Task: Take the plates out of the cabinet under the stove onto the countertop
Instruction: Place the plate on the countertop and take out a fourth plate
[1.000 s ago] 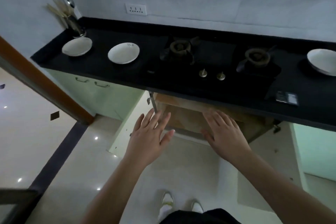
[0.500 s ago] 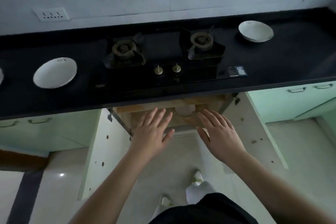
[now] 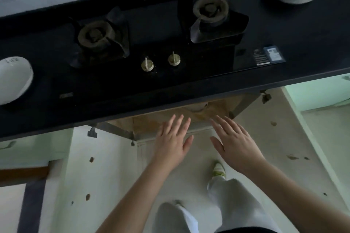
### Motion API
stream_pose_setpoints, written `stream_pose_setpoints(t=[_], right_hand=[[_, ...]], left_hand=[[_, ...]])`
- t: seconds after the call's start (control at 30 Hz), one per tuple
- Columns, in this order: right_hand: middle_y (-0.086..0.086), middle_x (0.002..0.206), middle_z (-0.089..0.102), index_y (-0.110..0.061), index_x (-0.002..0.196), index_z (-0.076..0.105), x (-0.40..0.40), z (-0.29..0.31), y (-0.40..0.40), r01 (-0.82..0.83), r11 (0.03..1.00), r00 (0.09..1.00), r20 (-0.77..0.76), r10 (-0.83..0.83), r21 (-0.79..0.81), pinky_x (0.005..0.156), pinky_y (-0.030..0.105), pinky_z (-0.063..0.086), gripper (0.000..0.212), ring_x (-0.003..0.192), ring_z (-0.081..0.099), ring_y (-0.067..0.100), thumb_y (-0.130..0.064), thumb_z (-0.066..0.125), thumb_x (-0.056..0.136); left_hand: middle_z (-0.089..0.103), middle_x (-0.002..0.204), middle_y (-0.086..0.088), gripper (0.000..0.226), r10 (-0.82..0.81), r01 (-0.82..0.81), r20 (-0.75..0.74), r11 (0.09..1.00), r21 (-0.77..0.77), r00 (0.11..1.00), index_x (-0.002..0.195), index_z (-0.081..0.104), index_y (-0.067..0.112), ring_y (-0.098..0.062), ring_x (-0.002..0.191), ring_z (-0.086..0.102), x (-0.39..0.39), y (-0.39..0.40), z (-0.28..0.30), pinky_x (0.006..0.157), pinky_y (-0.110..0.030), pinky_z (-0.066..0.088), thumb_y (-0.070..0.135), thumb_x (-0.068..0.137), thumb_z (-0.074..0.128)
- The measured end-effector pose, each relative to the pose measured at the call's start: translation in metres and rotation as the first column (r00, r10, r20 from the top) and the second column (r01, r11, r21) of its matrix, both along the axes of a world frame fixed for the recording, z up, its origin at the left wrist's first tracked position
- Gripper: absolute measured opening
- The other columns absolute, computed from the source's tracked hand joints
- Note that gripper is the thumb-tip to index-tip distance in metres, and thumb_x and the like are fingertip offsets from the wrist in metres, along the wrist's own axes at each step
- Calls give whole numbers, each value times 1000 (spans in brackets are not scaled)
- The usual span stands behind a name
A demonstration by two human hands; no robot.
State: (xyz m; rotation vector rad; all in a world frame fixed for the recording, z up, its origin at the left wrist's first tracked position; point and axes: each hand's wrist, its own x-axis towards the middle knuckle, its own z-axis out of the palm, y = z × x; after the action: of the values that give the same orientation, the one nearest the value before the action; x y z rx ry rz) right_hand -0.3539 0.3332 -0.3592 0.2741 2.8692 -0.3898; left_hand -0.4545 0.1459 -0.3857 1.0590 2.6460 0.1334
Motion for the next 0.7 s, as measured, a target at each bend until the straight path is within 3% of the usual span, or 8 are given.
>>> stream_pose_setpoints(t=[0.17, 0.27, 0.43, 0.57, 0.7], right_hand=[[0, 160, 25, -20, 152, 28, -29, -85, 21, -1, 1000, 1000, 12, 1, -5, 119, 39, 14, 69, 149, 16, 23, -56, 8, 96], [-3, 163, 15, -25, 154, 18, -47, -145, 33, -6, 1000, 998, 58, 6, -11, 119, 36, 9, 63, 150, 8, 21, -55, 13, 99], [13, 140, 55, -7, 135, 56, -77, -224, 42, -52, 998, 998, -32, 53, 32, 104, 48, 41, 56, 127, 53, 35, -40, 33, 95], [7, 154, 36, -14, 147, 39, -97, -287, 52, -60, 998, 997, -39, 61, 28, 117, 40, 21, 51, 143, 31, 29, -35, 43, 101], [10, 145, 50, -10, 137, 54, -108, -343, 63, -80, 996, 989, -120, 86, 50, 109, 46, 36, 47, 134, 46, 33, -31, 50, 95]], left_hand=[[30, 161, -1, 60, 22, -22, 30, 1000, 0, 999, 154, 27, 27, -24, 150, 17, -25, 19, -88, 118, -47, 19, 55, 101, 20], [29, 161, -1, 60, 1, -1, 25, 1000, -7, 1000, 154, 28, 27, -23, 149, 19, -39, 24, -146, 119, -46, 18, 55, 101, 21], [30, 160, -2, 64, 55, -55, 4, 998, -2, 998, 153, 31, 24, -24, 149, 21, -57, 30, -237, 120, -46, 19, 54, 99, 15], [16, 164, 4, 64, 79, -79, 31, 997, -4, 996, 156, 19, 29, -18, 151, 7, -71, 44, -300, 122, -41, 8, 56, 99, 13], [20, 163, 3, 60, 45, -45, -34, 999, -13, 998, 155, 23, 28, -20, 151, 11, -86, 60, -356, 122, -41, 8, 55, 101, 20]])
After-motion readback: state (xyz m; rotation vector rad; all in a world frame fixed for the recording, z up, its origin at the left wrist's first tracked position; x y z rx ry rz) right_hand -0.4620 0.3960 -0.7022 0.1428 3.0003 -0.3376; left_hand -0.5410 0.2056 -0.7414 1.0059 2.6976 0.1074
